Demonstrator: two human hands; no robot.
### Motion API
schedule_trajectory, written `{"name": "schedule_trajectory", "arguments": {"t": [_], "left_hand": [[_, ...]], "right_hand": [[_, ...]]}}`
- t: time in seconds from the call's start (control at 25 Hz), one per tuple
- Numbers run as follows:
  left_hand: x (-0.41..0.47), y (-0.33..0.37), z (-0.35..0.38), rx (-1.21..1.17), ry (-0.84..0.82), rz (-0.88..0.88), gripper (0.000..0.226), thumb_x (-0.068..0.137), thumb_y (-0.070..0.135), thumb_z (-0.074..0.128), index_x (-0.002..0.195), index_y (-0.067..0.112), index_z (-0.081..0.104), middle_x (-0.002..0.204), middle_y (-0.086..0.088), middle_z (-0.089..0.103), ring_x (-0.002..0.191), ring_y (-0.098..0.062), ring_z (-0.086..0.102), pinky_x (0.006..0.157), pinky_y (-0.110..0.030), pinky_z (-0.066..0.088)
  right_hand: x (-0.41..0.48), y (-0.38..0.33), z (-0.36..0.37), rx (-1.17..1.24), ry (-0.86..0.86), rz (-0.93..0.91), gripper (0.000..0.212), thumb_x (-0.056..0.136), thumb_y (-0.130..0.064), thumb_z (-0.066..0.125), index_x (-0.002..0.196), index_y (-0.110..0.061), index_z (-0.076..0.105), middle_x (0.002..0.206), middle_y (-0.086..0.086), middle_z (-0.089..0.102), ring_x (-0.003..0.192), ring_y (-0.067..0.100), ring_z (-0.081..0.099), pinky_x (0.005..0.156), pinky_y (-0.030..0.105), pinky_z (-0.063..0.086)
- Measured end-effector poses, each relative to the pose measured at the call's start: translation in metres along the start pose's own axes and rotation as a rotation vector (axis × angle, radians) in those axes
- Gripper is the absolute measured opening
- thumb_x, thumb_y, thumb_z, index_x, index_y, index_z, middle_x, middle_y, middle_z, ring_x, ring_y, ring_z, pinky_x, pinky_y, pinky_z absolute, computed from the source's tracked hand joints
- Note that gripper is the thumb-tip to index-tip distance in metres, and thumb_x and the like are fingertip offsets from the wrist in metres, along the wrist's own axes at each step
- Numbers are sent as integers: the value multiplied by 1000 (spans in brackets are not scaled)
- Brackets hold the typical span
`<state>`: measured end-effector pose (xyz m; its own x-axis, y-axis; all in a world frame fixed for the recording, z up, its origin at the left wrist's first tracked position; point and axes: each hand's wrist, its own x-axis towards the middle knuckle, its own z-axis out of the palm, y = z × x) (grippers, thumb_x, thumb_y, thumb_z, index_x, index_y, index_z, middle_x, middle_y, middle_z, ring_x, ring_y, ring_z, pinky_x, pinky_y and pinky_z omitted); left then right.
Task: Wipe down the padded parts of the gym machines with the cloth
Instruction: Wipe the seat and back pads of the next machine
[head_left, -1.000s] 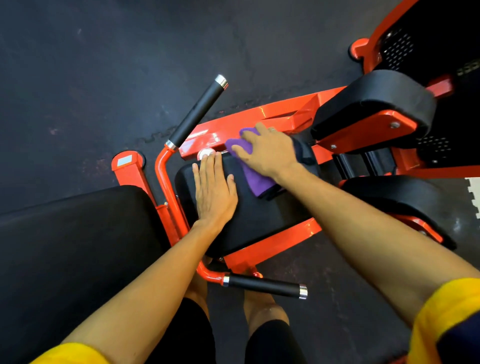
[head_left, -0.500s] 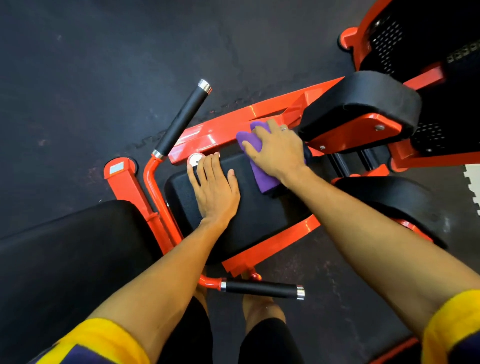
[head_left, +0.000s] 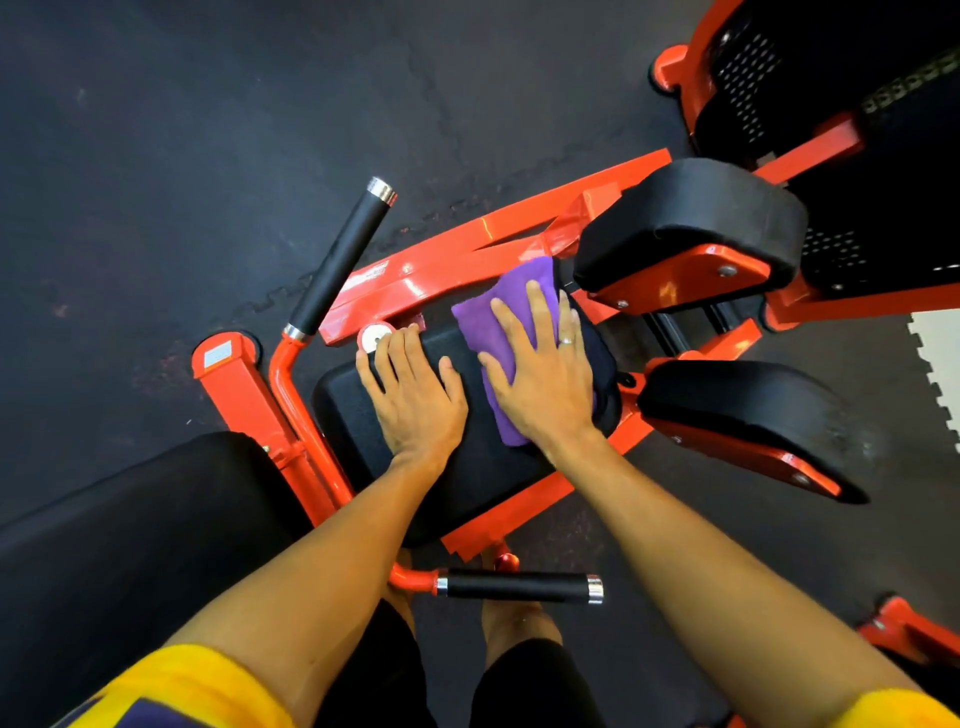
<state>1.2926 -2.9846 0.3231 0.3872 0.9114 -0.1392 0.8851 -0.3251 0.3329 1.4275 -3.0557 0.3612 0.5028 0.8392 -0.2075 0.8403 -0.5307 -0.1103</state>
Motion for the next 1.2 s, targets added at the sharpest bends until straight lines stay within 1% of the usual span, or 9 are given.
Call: {"name": "schedule_trajectory", "arguments": {"t": [0.16, 0.32, 0.52, 0.64, 0.76, 0.88, 0.96, 1.12, 1.2], "left_hand": [[-1, 2, 2, 26, 1, 1, 57, 98, 36, 42, 145, 6, 43, 145, -12, 48, 142, -32, 39, 125, -54, 12], [-1, 1, 2, 28, 8, 8, 56, 97, 36, 42, 144, 5, 44, 144, -12, 49, 141, -31, 39, 125, -55, 14], [0, 1, 0, 21, 8, 14, 56, 97, 35, 42, 144, 6, 44, 144, -13, 50, 140, -32, 40, 124, -55, 16], [0, 1, 0, 27, 13, 21, 56, 97, 35, 42, 144, 5, 44, 144, -13, 49, 141, -32, 40, 124, -55, 16], [-1, 0, 1, 8, 0, 24, 58, 97, 36, 41, 145, 5, 43, 146, -12, 48, 143, -31, 38, 124, -56, 15], [-2, -2, 0, -14, -30, 72, 64, 98, 36, 39, 152, 3, 35, 156, -13, 39, 150, -28, 29, 125, -58, 8], [-5, -5, 2, -2, -54, 186, 68, 98, 35, 39, 157, 4, 27, 163, -13, 27, 155, -25, 20, 126, -57, 1], [-10, -14, 5, 22, -119, 501, 66, 99, 27, 39, 160, 6, 22, 167, -15, 18, 157, -26, 12, 127, -53, 3], [-9, -15, 5, 24, -130, 567, 65, 99, 24, 40, 159, 6, 23, 168, -14, 19, 157, -26, 11, 127, -52, 4]], "right_hand": [[71, -14, -22, -41, -213, 72, 62, 101, -63, 36, 134, -18, 62, 147, 11, 52, 133, 41, 45, 110, 49, 33], [110, -20, -31, -82, -351, 132, 62, 100, -62, 37, 129, -14, 66, 136, 10, 57, 124, 39, 54, 98, 44, 41], [-4, -10, 2, 25, 100, 58, 59, 101, -53, 47, 152, -24, 48, 162, 13, 37, 144, 45, 34, 120, 53, 29], [-40, -1, 17, 13, 136, -20, 63, 100, -52, 51, 157, -26, 41, 166, 12, 29, 149, 45, 27, 122, 56, 27], [-25, 19, 12, 18, 134, -73, 58, 100, -47, 51, 154, -26, 45, 166, 9, 32, 146, 44, 35, 117, 55, 34], [-45, 11, 16, 99, 204, 305, 56, 103, -43, 50, 155, -25, 43, 167, 10, 27, 145, 44, 35, 118, 54, 33], [-82, -12, 26, 100, 213, 404, 59, 103, -43, 50, 157, -22, 40, 167, 14, 24, 147, 47, 30, 120, 57, 29], [-97, -2, 28, 54, 128, 89, 65, 101, -43, 53, 160, -25, 34, 169, 11, 23, 152, 45, 22, 123, 55, 25], [-67, 9, 21, 87, 176, 146, 62, 101, -38, 56, 158, -25, 38, 168, 9, 26, 150, 44, 26, 122, 53, 29]]}}
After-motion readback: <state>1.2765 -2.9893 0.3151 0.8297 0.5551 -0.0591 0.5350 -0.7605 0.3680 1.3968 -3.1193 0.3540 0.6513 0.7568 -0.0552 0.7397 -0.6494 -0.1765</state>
